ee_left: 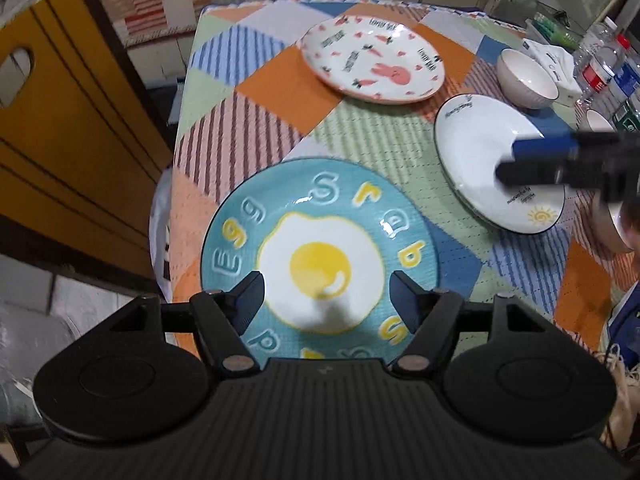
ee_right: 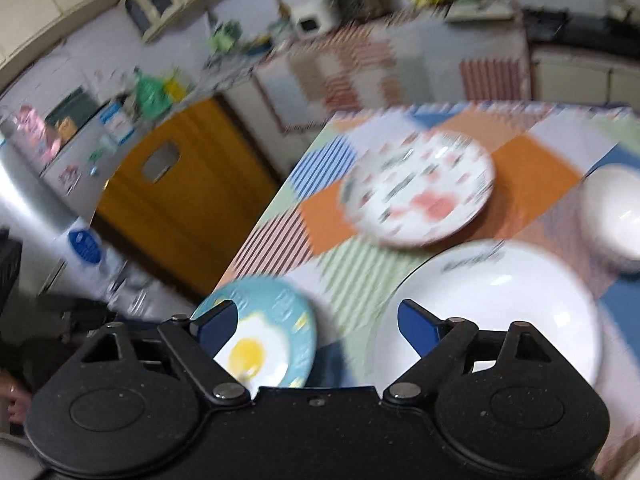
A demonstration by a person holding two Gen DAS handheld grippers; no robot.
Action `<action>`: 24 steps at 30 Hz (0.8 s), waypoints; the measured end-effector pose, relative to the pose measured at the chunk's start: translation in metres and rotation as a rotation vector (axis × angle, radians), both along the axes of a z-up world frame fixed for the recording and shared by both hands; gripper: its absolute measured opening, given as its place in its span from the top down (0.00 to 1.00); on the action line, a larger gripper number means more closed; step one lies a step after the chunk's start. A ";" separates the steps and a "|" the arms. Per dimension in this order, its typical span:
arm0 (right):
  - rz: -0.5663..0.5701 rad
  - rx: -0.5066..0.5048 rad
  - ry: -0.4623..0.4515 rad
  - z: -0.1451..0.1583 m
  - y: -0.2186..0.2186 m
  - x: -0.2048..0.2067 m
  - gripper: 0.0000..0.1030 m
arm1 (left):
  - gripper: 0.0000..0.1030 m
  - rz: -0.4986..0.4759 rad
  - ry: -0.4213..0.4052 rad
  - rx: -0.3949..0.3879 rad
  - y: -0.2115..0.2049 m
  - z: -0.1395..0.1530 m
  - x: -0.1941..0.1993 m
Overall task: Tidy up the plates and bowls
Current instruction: 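Open both grippers and move them to the blue Egg plate rim, then grasp the blue Egg plate rim with both grippers and lift it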
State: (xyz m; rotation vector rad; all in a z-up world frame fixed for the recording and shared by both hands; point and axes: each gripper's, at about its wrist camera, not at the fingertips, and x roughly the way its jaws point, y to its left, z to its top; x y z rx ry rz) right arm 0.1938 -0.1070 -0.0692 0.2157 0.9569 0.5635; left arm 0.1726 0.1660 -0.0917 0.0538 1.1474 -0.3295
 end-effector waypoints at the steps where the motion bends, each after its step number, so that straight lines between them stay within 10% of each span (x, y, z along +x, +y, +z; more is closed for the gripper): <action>1: 0.014 -0.008 0.017 -0.007 0.009 -0.002 0.12 | 0.34 0.030 0.021 -0.009 0.006 -0.004 0.003; 14: 0.058 0.011 0.195 -0.094 0.043 -0.012 0.43 | 0.44 0.145 0.130 -0.011 0.051 -0.062 0.007; 24: 0.042 0.045 0.108 -0.107 0.040 -0.020 0.59 | 0.69 0.176 0.155 -0.045 0.057 -0.083 0.008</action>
